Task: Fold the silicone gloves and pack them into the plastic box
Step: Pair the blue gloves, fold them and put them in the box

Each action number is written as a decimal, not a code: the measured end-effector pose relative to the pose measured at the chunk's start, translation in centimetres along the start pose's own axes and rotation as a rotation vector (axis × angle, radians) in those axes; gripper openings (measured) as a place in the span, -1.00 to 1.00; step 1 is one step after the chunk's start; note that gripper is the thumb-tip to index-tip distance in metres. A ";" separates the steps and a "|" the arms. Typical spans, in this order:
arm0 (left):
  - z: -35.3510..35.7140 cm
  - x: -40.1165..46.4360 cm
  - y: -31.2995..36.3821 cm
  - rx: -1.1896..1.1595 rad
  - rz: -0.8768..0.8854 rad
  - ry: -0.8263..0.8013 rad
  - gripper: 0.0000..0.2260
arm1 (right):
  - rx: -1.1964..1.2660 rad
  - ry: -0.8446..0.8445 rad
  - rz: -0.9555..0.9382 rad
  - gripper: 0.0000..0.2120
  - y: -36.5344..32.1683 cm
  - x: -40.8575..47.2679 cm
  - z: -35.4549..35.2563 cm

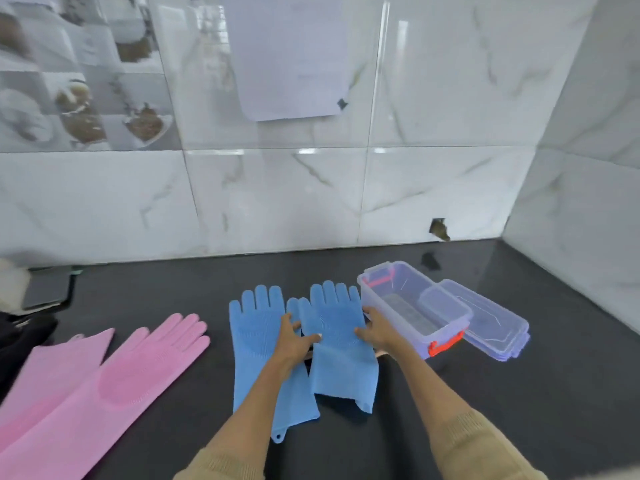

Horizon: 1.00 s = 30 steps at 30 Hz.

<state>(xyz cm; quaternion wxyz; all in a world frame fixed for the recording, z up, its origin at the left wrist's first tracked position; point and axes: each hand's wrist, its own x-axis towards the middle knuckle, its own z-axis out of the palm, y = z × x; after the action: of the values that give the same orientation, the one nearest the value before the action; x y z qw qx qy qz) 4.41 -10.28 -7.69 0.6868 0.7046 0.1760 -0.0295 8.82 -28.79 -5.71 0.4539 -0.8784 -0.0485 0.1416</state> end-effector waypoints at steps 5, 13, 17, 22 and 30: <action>0.6 0.4 0.0 0.320 0.120 0.036 -0.52 | 0.003 0.100 0.051 -0.59 0.9 0.3 -0.9; 2.0 0.9 0.0 0.515 0.188 0.073 -0.68 | 0.122 0.260 0.062 -0.69 2.8 1.2 -1.2; 2.4 0.8 0.1 0.566 0.200 0.117 -0.71 | 0.124 0.300 0.061 -0.74 3.0 1.3 -1.3; 3.1 -0.2 0.3 0.593 0.205 0.200 -0.76 | 0.114 0.344 0.026 -0.78 2.8 1.3 -1.1; 3.5 -1.2 1.0 0.717 0.256 0.244 -0.87 | 0.079 0.368 -0.024 -0.78 2.9 0.8 0.1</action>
<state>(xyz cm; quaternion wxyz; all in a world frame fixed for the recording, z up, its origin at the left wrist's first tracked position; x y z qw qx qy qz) 4.26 -13.92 -6.54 0.3697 0.9141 0.1456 0.0808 9.47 -30.24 -8.32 0.4908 -0.8704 0.0303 -0.0252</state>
